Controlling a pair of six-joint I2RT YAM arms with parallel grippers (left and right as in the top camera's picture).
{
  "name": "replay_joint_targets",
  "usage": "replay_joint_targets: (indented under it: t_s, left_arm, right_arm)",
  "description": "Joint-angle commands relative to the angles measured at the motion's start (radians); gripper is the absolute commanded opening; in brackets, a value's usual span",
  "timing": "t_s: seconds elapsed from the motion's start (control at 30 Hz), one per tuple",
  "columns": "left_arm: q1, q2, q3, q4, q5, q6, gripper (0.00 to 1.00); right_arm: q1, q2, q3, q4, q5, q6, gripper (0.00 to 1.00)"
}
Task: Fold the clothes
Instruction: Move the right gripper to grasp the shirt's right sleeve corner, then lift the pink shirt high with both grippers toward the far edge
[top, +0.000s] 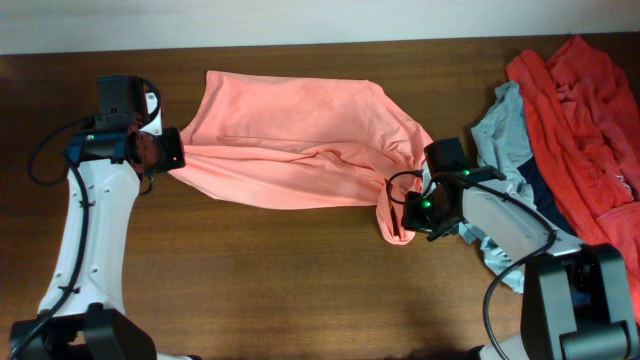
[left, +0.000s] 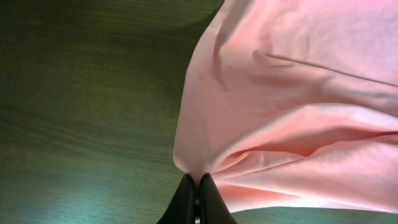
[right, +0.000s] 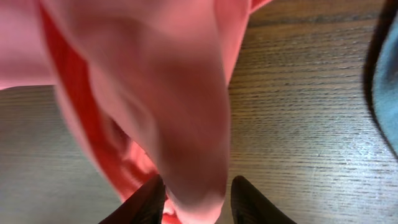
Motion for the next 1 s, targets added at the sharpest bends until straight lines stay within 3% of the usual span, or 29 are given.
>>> replay_joint_targets:
  t_s: [0.0, 0.07, 0.2, 0.5, 0.6, 0.63, 0.83, 0.97]
  left_arm:
    - [0.001, 0.004, 0.013, 0.002, -0.001, -0.01, 0.01]
    - [0.001, 0.004, 0.013, 0.002, -0.001, -0.01, 0.01]
    - [0.001, 0.006, 0.013, 0.002, -0.001, -0.009, 0.01]
    - [0.001, 0.011, 0.013, 0.002, -0.001, -0.01, 0.01]
    - [0.001, 0.013, 0.013, 0.002, -0.001, -0.01, 0.01]
    - [0.001, 0.013, 0.013, 0.002, -0.001, -0.01, 0.01]
    - [0.002, 0.013, 0.014, 0.04, -0.028, -0.009, 0.01]
    - [0.004, 0.013, 0.053, 0.098, -0.027, -0.01, 0.01]
  right_arm:
    - [0.006, 0.006, -0.004, 0.004, 0.034, 0.005, 0.34]
    - [0.006, 0.006, -0.005, 0.006, 0.034, 0.005, 0.29]
    - [0.006, 0.007, -0.005, 0.018, 0.034, 0.005, 0.28]
    - [0.006, 0.007, -0.005, 0.025, 0.034, 0.005, 0.35]
    - [0.006, 0.007, -0.005, 0.025, 0.03, 0.005, 0.08]
    - [0.006, 0.007, -0.005, 0.025, 0.029, 0.005, 0.04]
    - [-0.007, -0.006, 0.029, 0.015, 0.01, -0.014, 0.04]
    - [-0.071, -0.033, 0.224, -0.1, -0.016, -0.097, 0.04]
